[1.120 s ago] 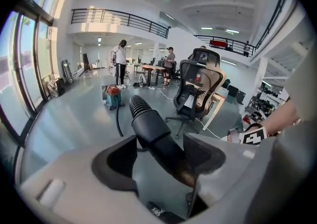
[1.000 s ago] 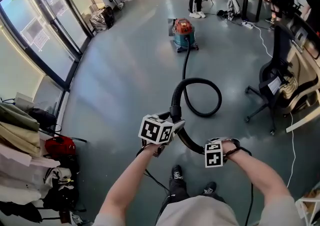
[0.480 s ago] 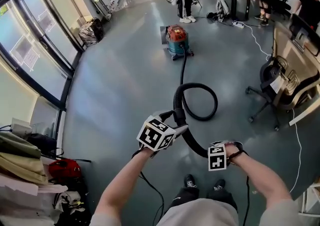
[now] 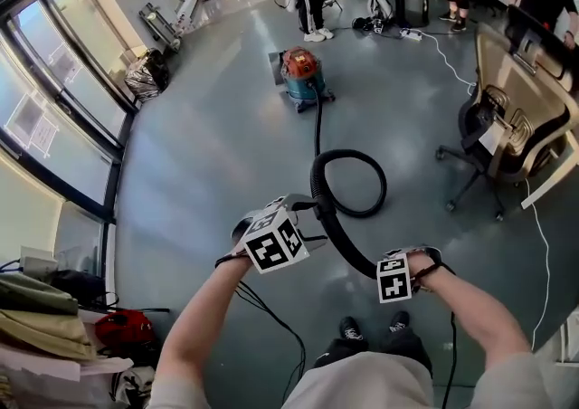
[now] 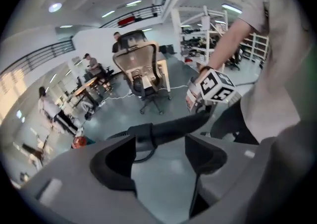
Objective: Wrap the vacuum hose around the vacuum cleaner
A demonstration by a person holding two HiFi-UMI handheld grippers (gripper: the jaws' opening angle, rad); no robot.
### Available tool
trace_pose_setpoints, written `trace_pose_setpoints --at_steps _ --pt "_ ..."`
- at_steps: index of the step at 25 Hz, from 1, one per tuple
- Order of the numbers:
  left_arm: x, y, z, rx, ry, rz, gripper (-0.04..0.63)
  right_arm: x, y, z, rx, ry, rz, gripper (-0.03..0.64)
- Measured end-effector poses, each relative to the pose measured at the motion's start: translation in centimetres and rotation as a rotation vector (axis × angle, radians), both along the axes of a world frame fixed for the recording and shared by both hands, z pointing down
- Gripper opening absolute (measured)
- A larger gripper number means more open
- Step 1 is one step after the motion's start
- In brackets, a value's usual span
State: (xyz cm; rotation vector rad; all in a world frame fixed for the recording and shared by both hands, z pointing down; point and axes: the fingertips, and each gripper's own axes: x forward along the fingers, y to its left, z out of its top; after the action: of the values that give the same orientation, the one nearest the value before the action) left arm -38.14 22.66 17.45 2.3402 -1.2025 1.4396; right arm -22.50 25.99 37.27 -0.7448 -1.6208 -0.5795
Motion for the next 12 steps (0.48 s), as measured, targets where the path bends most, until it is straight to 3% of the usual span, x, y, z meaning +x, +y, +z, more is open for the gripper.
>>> trace_pose_setpoints --at_steps 6,8,12 --pt "1.3 -2.5 -0.2 0.053 -0.299 0.322 0.316 0.9 -0.9 -0.1 -0.002 0.046 -0.004 0.2" --pt "2.2 -3.1 0.4 0.012 -0.357 0.442 0.325 1.5 -1.3 0.1 0.004 0.064 -0.01 0.2" --pt "3.2 -2.3 3.3 -0.123 -0.402 0.624 0.325 2.8 -2.3 -0.1 0.033 0.088 -0.038 0.199"
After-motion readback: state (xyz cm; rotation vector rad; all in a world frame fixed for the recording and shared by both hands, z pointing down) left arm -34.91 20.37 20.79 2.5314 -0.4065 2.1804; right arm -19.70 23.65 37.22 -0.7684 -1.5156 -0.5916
